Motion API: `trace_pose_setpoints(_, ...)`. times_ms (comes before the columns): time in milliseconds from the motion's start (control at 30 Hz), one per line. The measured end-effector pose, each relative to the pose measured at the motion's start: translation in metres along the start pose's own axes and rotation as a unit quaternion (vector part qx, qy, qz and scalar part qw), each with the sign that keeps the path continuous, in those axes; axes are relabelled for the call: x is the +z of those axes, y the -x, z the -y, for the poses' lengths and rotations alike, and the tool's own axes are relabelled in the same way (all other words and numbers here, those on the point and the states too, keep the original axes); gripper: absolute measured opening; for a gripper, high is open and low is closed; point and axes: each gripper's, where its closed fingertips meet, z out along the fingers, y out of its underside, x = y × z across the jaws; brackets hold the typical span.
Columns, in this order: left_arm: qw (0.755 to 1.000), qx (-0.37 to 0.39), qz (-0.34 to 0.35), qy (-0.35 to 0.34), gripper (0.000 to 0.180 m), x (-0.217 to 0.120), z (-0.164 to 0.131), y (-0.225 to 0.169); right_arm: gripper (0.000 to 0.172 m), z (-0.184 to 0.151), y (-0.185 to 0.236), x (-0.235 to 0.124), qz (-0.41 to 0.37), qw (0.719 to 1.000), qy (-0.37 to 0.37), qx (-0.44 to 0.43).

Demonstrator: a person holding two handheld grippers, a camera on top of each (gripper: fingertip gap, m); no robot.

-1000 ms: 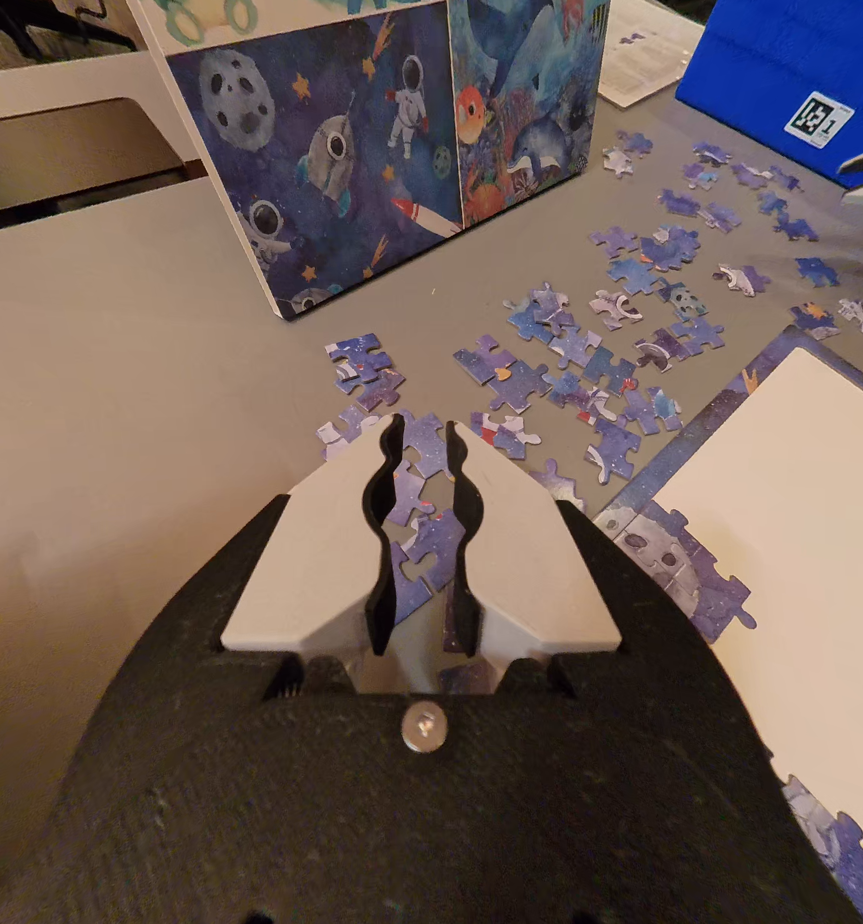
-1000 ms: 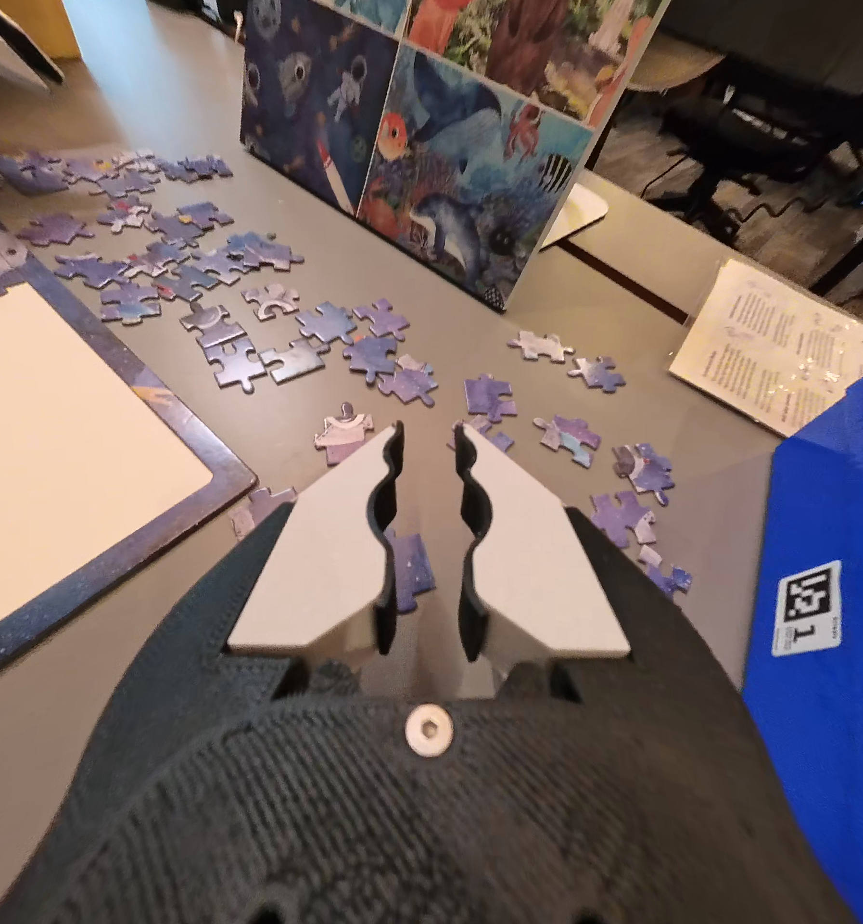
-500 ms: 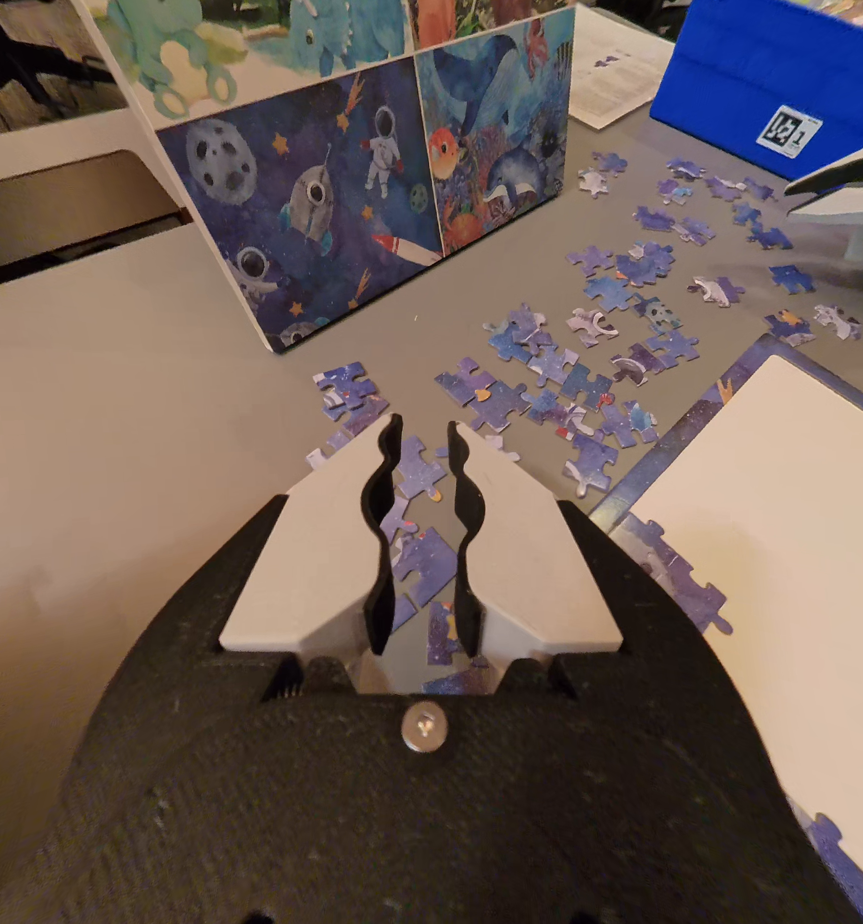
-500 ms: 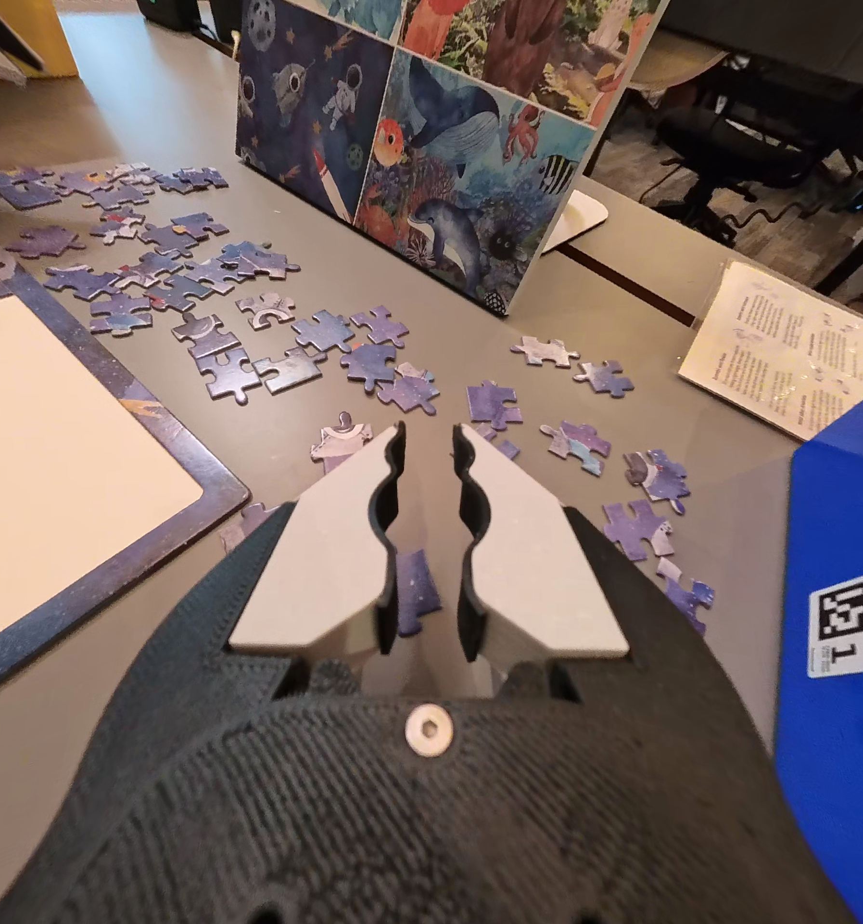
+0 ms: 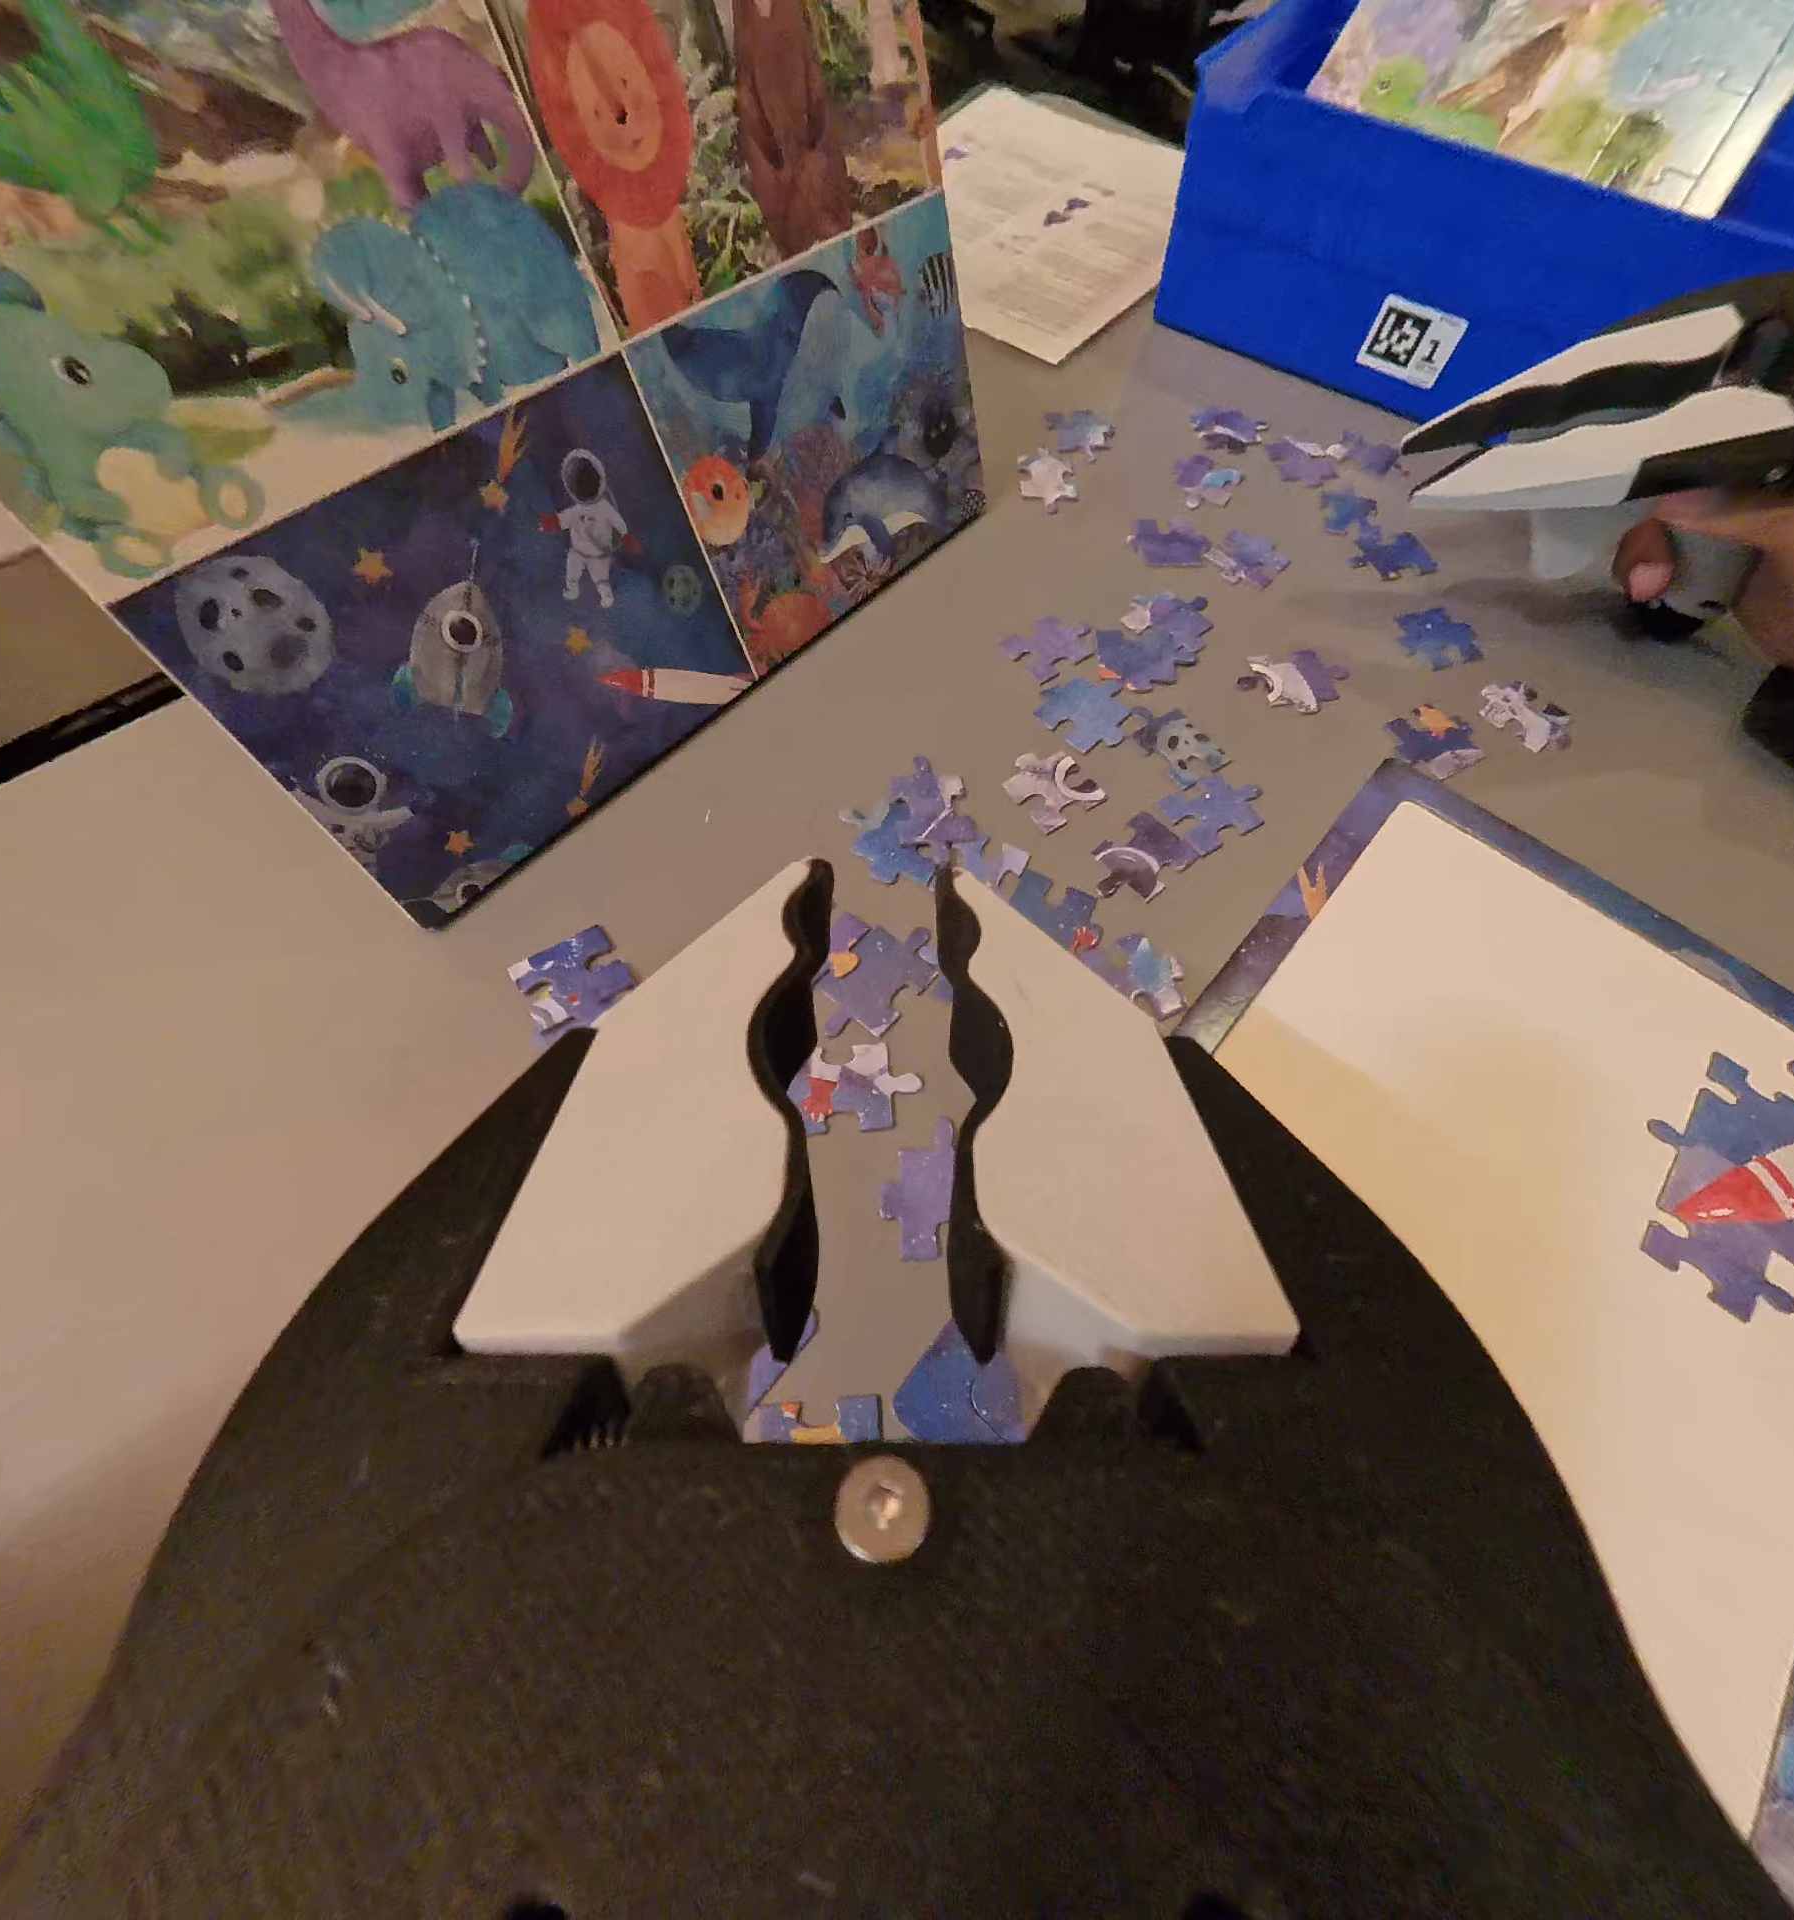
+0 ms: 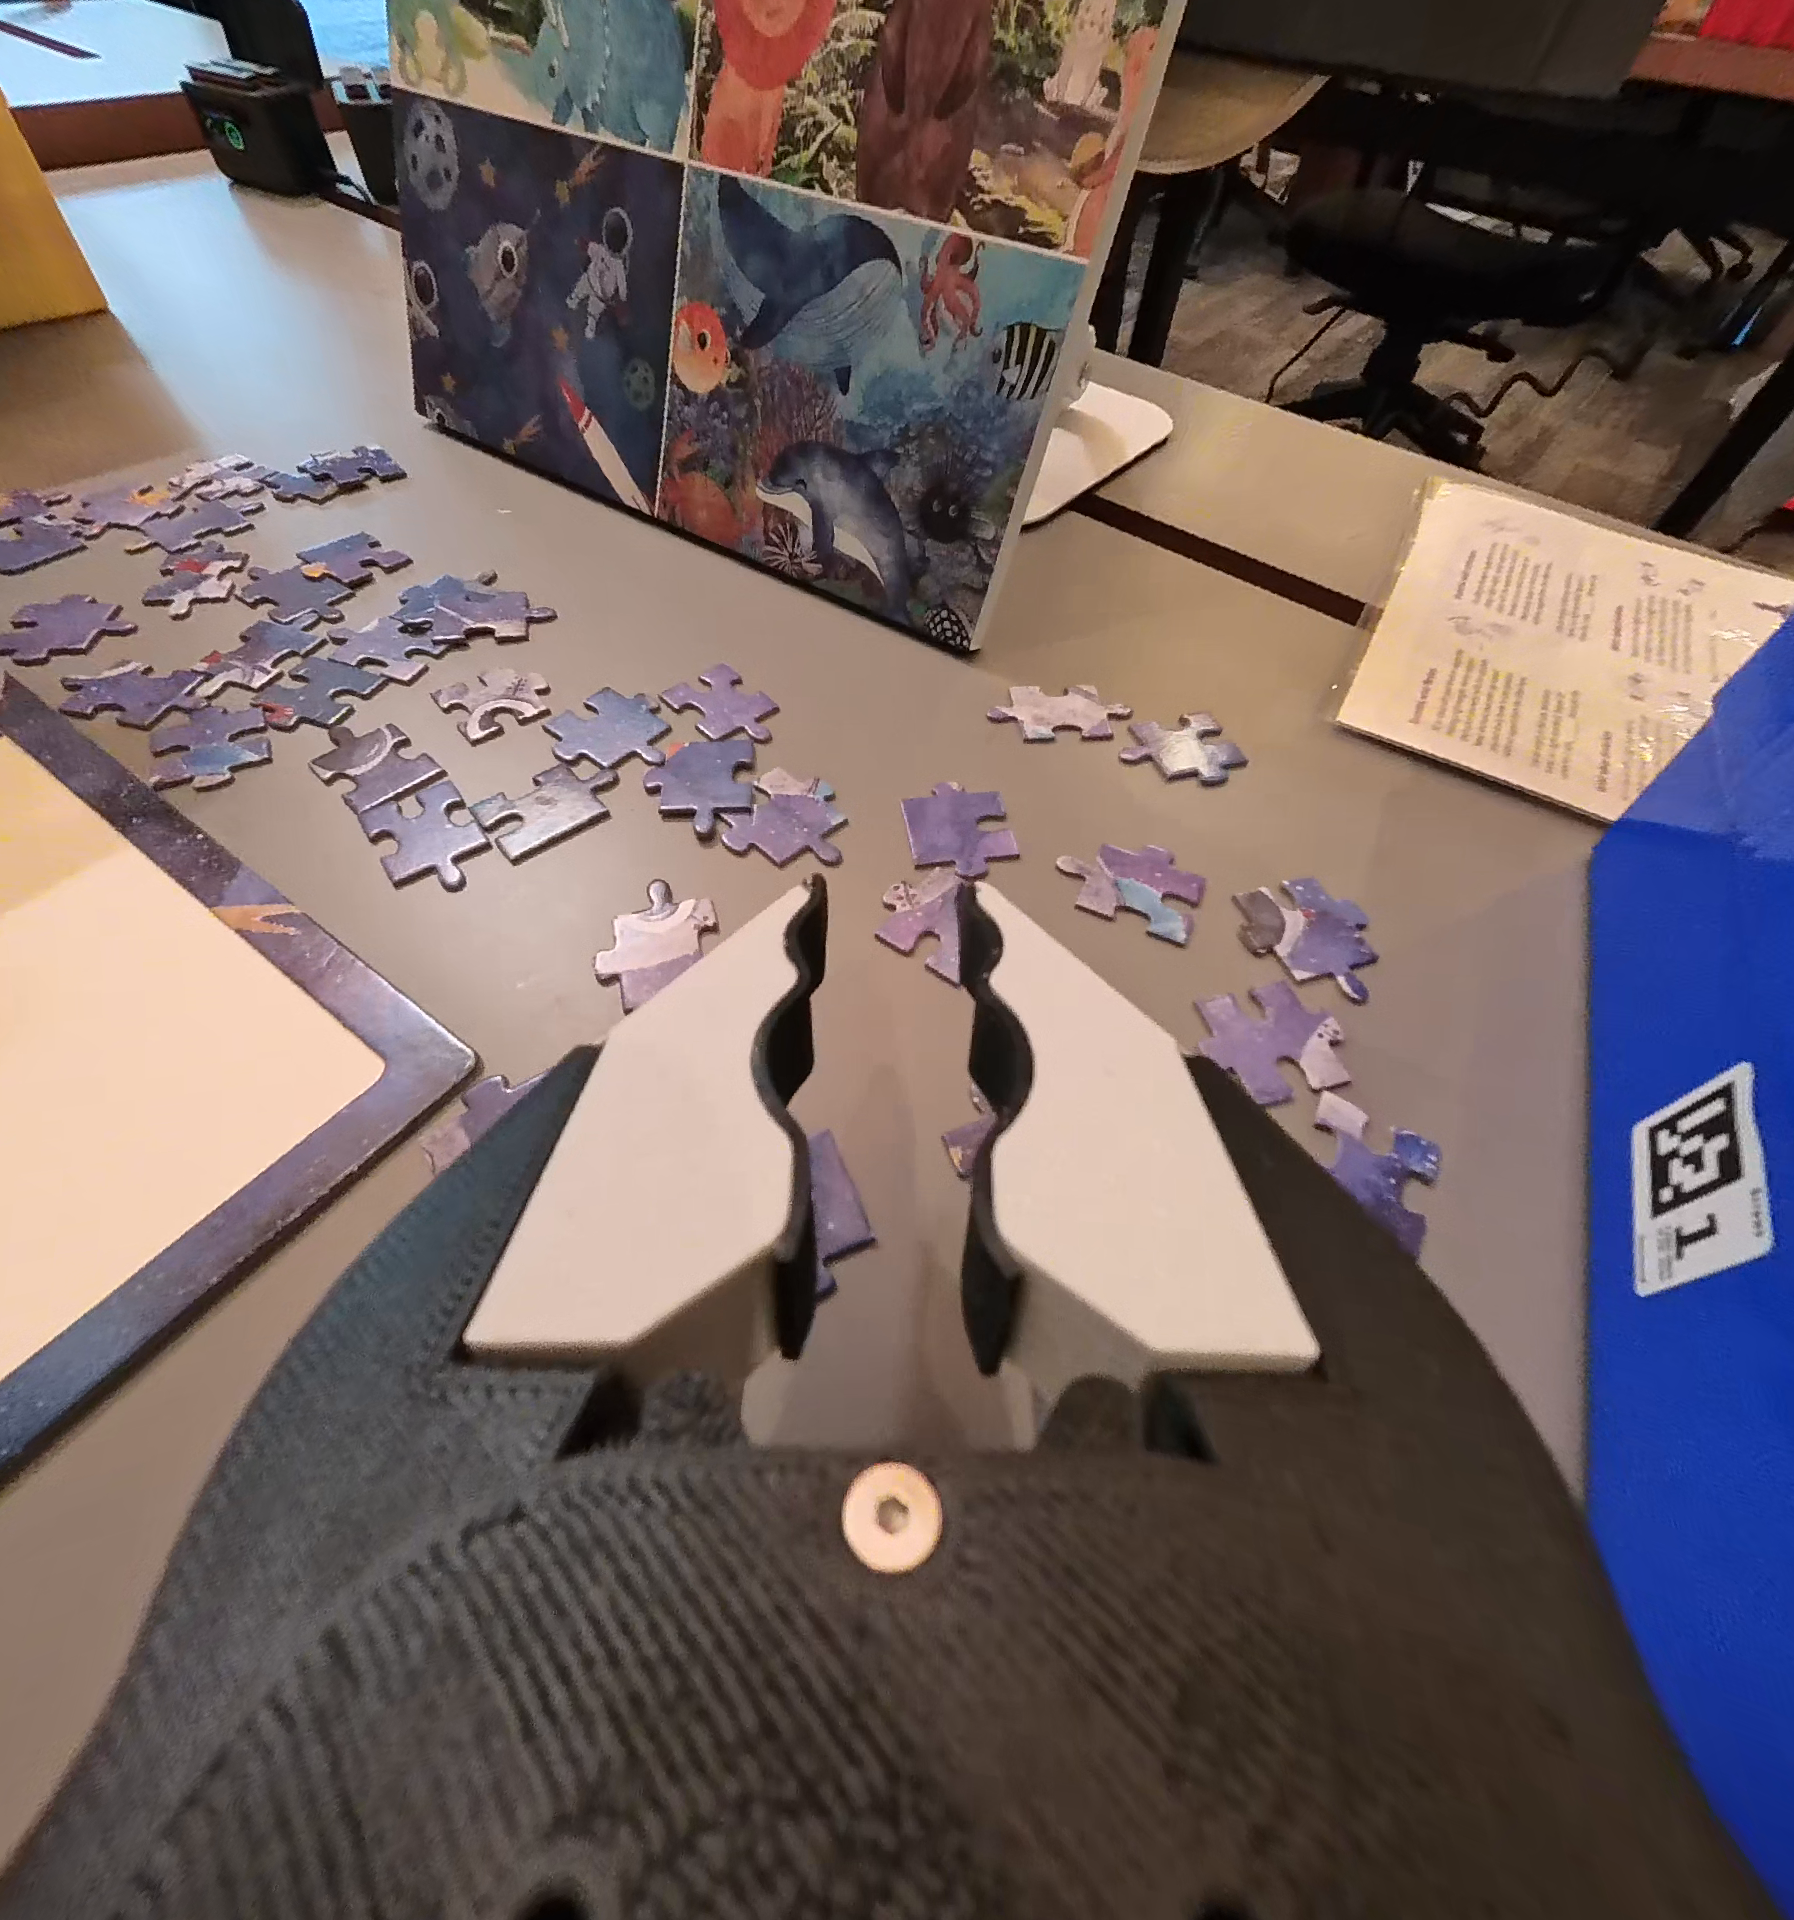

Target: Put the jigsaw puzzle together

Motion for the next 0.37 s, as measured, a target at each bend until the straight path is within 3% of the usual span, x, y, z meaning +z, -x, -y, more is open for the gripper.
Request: trace_pose_setpoints(367, 0.995, -0.084, -0.045, -0.031, 0.020, 0.005, -0.009, 0.012, 0.025, -0.001, -0.001, 0.001, 0.001, 1.000, 0.005, 0.007)
